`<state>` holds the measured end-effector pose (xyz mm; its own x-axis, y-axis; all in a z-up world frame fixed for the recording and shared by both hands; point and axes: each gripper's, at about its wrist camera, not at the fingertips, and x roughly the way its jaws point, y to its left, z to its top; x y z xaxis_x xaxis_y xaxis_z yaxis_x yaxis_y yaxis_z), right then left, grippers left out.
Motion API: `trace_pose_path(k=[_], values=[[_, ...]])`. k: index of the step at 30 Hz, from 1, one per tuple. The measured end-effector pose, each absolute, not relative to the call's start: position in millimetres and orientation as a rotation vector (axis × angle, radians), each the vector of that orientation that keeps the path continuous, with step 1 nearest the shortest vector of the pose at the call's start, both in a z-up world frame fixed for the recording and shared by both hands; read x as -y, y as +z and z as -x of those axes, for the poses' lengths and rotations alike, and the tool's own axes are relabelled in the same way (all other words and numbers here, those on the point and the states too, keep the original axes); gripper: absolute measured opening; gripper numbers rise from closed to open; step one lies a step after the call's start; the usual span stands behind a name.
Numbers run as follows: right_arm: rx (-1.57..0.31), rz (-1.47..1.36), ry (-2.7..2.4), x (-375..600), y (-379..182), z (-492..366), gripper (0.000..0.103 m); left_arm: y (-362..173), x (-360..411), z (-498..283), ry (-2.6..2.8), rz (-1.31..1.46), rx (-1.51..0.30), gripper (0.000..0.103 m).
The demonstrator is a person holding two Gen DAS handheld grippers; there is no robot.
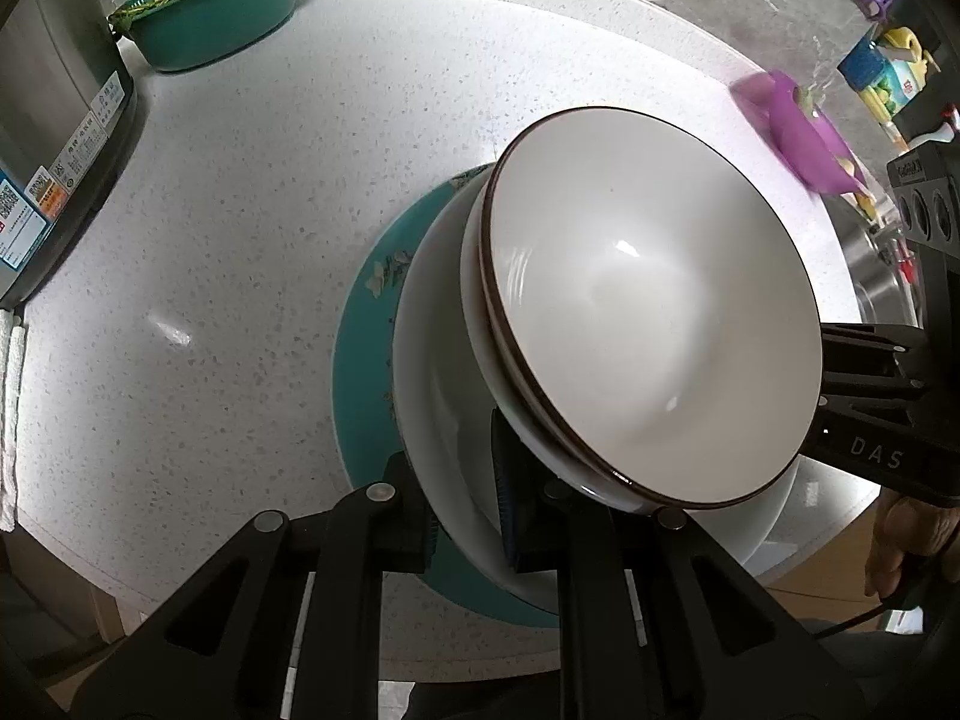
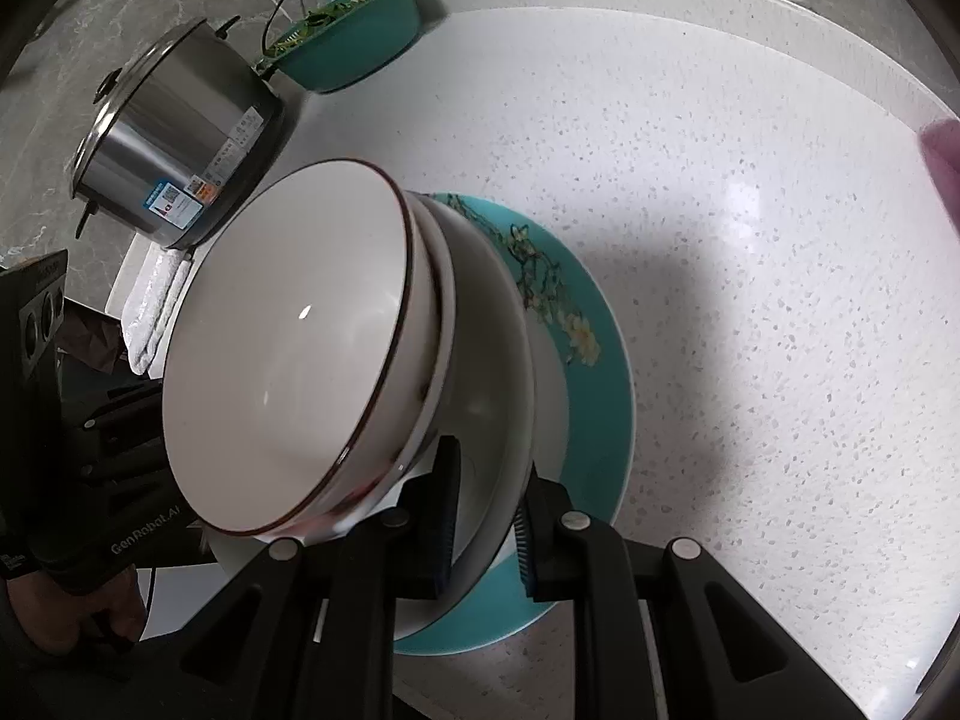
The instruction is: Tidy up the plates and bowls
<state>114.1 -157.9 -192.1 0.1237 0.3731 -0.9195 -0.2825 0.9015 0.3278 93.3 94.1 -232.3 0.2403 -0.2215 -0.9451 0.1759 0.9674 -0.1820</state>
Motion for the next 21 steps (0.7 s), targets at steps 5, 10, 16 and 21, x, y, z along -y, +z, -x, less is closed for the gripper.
trace_pose_path(k=[5,10,16,21], values=[[-1.371,-0.083,0.478,157.6,-196.7,-114.1,0.018,-237.3,-94.2,-96.2,-0.269,0.04,-1.3,0.013],[-1.364,-0.075,0.479,155.7,-196.6,-115.3,0.018,-240.0,-94.3,-95.2,-0.265,0.041,-1.295,0.013],[-1.359,-0.066,0.473,153.9,-196.8,-115.0,0.018,-241.0,-96.3,-95.7,-0.261,0.054,-1.286,0.013],[-1.357,-0.065,0.473,152.0,-197.4,-115.6,0.021,-239.3,-101.0,-94.3,-0.262,0.057,-1.274,0.014]])
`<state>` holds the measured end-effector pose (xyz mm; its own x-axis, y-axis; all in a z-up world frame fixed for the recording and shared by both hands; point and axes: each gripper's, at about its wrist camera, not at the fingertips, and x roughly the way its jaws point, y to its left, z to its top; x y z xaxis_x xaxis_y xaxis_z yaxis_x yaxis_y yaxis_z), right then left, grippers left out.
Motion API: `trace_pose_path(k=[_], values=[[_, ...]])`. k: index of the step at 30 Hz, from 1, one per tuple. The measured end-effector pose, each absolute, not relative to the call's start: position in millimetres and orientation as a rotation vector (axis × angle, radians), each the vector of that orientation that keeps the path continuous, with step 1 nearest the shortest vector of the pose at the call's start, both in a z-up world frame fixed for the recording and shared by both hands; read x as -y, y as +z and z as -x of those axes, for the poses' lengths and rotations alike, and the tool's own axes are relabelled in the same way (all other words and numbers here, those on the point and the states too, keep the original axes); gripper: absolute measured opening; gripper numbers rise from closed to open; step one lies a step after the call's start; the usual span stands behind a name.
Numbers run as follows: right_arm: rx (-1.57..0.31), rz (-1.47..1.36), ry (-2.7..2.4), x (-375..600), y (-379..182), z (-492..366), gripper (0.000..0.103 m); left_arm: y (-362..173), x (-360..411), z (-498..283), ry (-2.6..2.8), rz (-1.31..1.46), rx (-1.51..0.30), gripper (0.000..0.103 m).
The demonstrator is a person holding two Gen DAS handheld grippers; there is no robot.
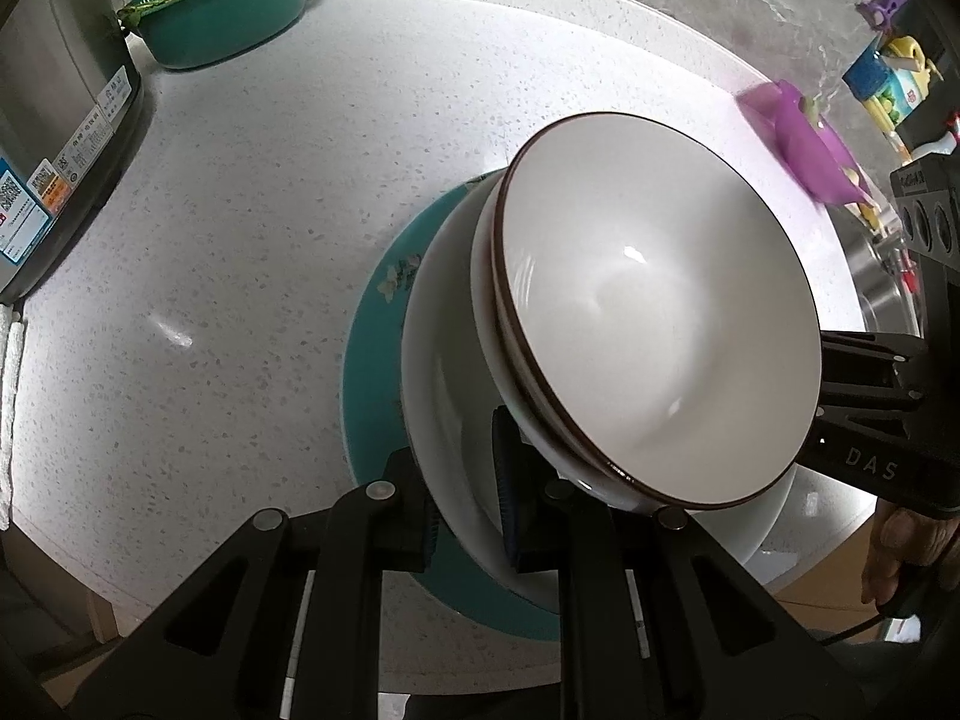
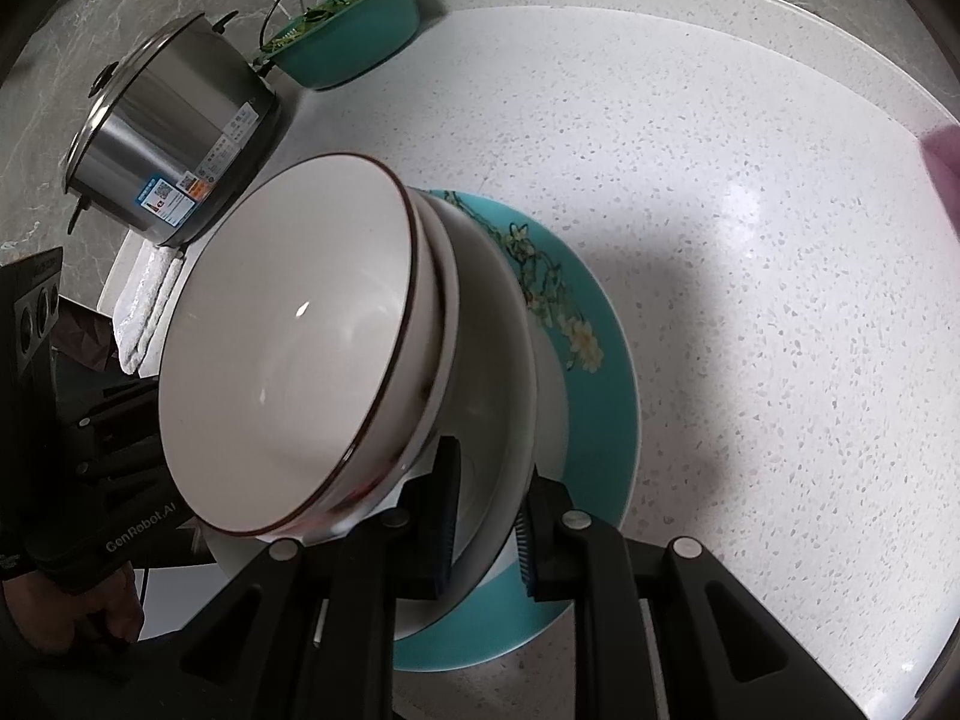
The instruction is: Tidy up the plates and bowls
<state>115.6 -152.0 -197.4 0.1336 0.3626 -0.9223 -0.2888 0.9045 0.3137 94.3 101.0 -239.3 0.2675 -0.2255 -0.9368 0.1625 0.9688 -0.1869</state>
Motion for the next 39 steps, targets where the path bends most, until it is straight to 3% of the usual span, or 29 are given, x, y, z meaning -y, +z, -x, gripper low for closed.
trace_pose_path(k=[3,9,10,12,14,15,16,19,25,39], values=[[-1.349,-0.063,0.466,150,-196,-114,0.022,-236,-104,-90,-0.267,0.063,-1.263,0.018],[-1.321,-0.072,0.426,158,-183,-107,0.034,-221,-114,-76,-0.293,0.07,-1.243,0.045],[-1.316,-0.076,0.417,160,-180,-105,0.04,-214,-117,-70,-0.295,0.064,-1.233,0.058],[-1.301,-0.091,0.395,168,-171,-98,0.052,-203,-122,-64,-0.298,0.058,-1.214,0.064],[-1.285,-0.102,0.363,175,-160,-91,0.065,-188,-129,-56,-0.314,0.078,-1.18,0.079],[-1.272,-0.121,0.355,180,-153,-87,0.073,-181,-131,-53,-0.316,0.084,-1.161,0.092],[-1.258,-0.14,0.342,184,-147,-83,0.086,-171,-133,-50,-0.309,0.081,-1.132,0.103],[-1.2,-0.194,0.303,197,-126,-68,0.103,-154,-134,-44,-0.283,0.056,-1.075,0.103],[-1.142,-0.152,0.288,202,-101,-51,0.103,-127,-121,-22,-0.237,0.038,-0.99,0.103],[-1.025,-0.105,0.354,234,-69,-15,0.103,-99,-32,50,0.049,0.052,-1.01,0.103]])
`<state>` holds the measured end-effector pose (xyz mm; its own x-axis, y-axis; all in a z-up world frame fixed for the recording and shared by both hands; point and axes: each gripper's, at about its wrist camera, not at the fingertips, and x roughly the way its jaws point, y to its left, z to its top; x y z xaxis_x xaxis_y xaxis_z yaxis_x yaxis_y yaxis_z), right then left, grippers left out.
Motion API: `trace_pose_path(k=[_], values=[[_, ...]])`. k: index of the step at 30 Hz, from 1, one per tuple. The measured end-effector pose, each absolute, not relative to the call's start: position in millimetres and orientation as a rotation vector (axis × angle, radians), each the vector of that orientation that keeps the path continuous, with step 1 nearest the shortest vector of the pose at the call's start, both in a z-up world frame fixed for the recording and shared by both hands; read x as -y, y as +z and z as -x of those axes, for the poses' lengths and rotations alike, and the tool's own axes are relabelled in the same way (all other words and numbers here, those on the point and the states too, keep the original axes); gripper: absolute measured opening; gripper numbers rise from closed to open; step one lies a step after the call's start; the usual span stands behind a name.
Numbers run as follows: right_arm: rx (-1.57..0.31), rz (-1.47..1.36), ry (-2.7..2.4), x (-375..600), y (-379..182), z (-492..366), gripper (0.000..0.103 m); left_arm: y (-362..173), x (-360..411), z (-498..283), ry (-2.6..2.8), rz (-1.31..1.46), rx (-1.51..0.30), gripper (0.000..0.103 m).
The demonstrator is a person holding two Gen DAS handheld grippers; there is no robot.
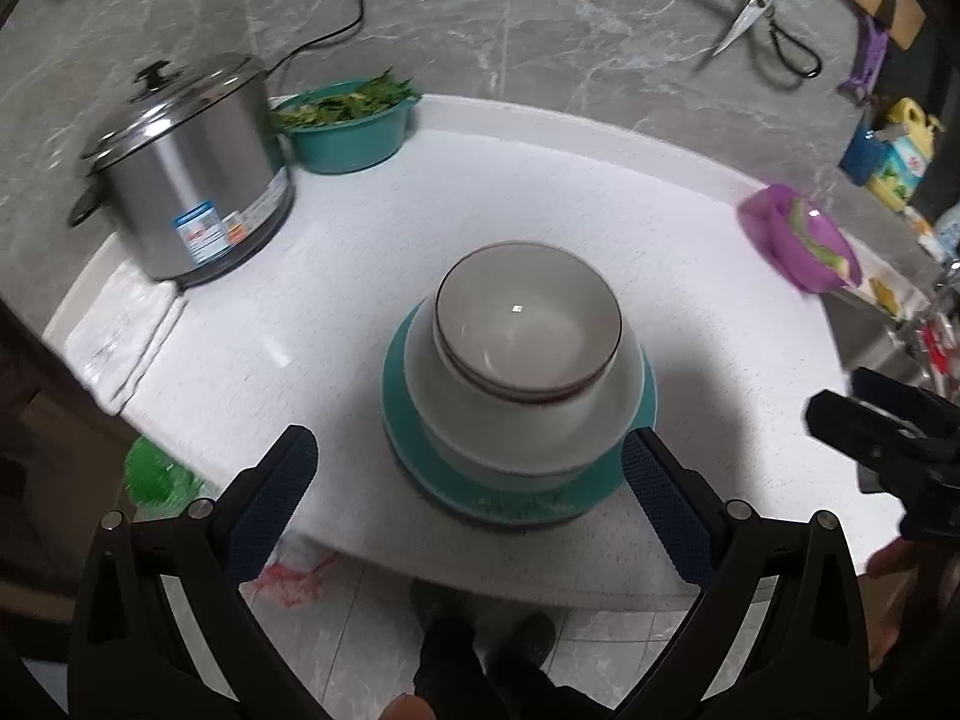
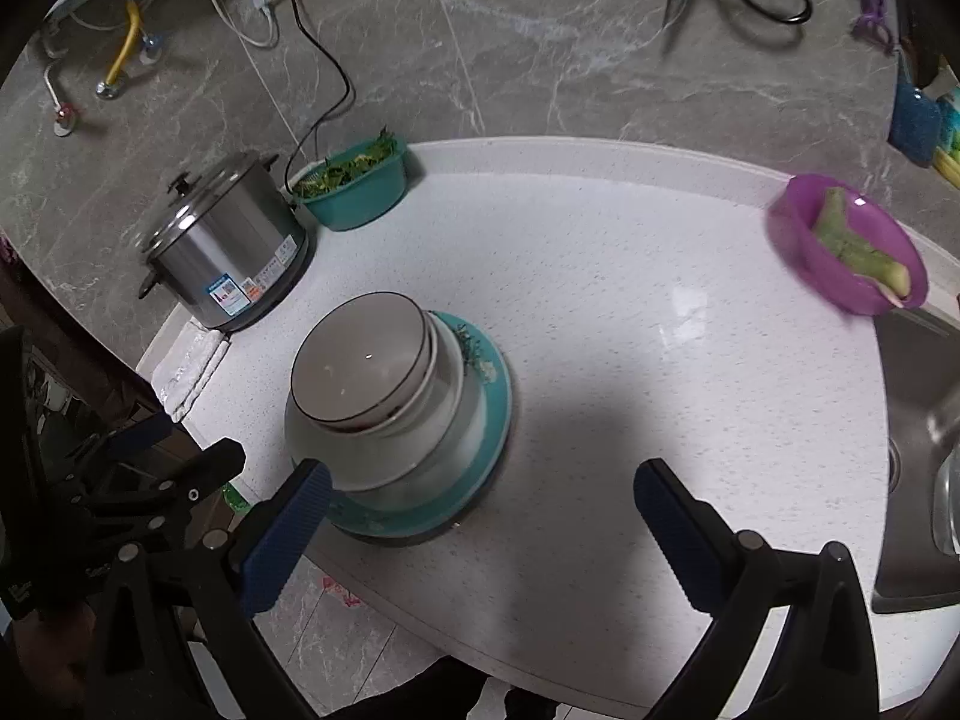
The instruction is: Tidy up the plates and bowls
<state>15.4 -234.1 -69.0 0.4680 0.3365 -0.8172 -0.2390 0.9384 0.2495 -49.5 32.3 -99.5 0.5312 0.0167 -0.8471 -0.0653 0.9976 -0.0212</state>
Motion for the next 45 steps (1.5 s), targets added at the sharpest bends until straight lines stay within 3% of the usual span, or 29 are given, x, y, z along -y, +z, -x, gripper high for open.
trace_pose_path(k=[3,10,22,45], values=[[-1.015,-0.102,0.347,244,-63,-7,0.103,-99,-18,59,0.233,-0.029,-1.087,0.103],[-0.982,-0.083,0.333,244,-45,11,0.103,-91,-4,78,0.132,0.066,-1.079,0.103],[-0.969,-0.051,0.221,222,-12,17,0.103,-61,-29,47,0.029,0.057,-1.025,0.103],[-1.041,-0.039,0.075,187,-28,-16,0.103,-63,-85,-1,0.01,0.044,-1.003,0.103]])
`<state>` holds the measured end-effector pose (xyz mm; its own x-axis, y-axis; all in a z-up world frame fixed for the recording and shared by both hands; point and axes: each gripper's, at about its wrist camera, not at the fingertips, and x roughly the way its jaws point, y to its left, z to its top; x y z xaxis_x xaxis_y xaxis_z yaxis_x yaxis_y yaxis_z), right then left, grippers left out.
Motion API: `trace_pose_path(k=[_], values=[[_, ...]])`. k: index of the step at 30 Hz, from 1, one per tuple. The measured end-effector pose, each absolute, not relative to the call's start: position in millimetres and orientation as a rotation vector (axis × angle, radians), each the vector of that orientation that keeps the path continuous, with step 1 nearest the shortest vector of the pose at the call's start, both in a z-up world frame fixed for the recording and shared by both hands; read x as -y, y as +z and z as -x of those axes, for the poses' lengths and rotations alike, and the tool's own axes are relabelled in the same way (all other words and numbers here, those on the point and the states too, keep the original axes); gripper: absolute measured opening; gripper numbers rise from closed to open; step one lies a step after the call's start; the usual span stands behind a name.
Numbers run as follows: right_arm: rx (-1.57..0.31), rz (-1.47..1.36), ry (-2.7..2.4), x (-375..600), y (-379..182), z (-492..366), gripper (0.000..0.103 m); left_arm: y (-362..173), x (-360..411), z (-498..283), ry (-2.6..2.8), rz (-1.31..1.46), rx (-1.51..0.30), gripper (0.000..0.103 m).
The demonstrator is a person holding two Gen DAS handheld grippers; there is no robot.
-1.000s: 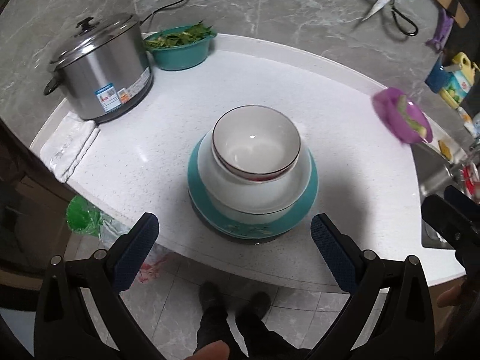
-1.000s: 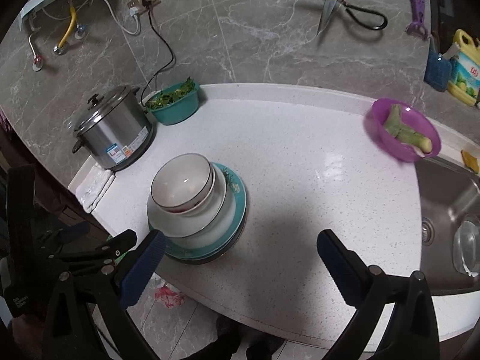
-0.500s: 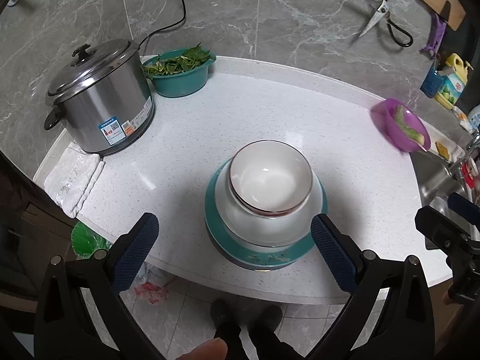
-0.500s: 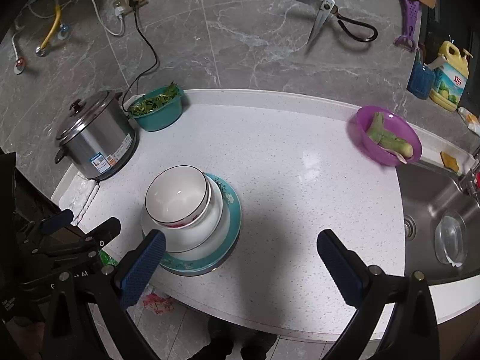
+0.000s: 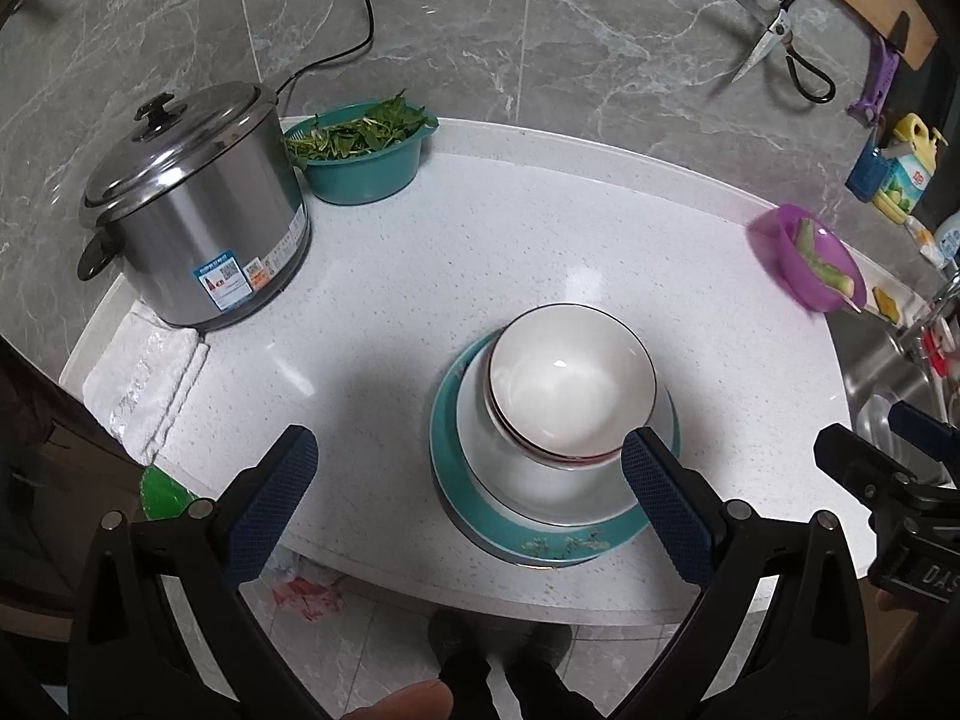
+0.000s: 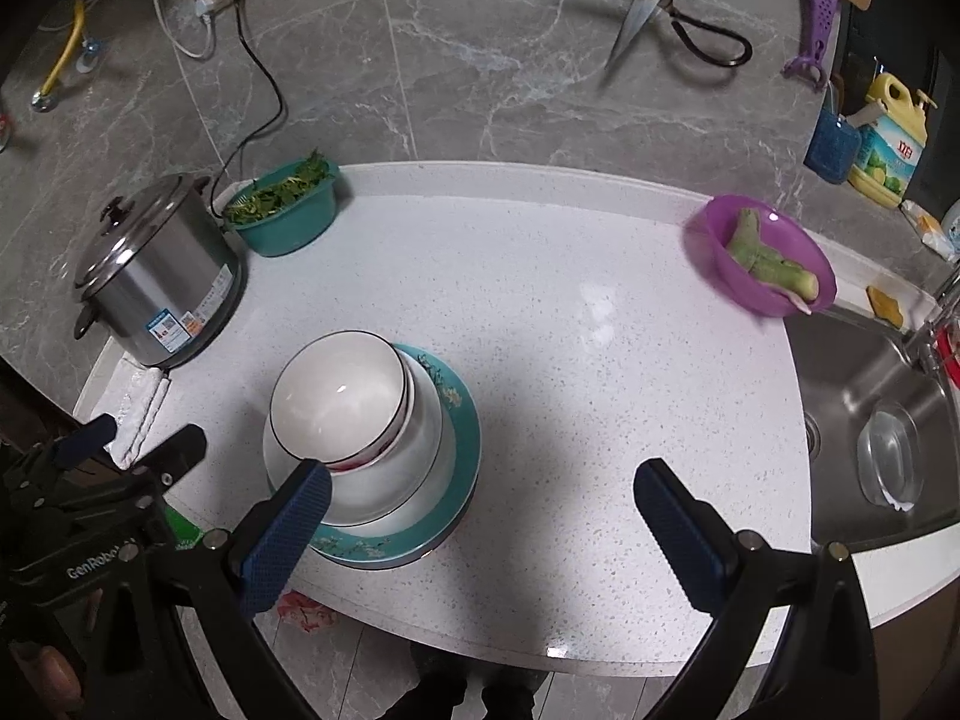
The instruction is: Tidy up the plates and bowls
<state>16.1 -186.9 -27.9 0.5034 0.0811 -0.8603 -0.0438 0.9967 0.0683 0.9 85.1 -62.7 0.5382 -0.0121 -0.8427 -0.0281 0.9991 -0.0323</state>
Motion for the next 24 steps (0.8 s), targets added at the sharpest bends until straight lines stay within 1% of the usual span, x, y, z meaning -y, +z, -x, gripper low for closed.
trace_pose_path(k=[8,24], values=[[-1.083,-0.038,0.036,183,-38,-26,0.103,-70,-89,-6,0.01,0.034,-1.014,0.103],[-1.077,-0.042,0.042,177,-37,-29,0.103,-71,-83,-4,0.003,0.043,-1.015,0.103]])
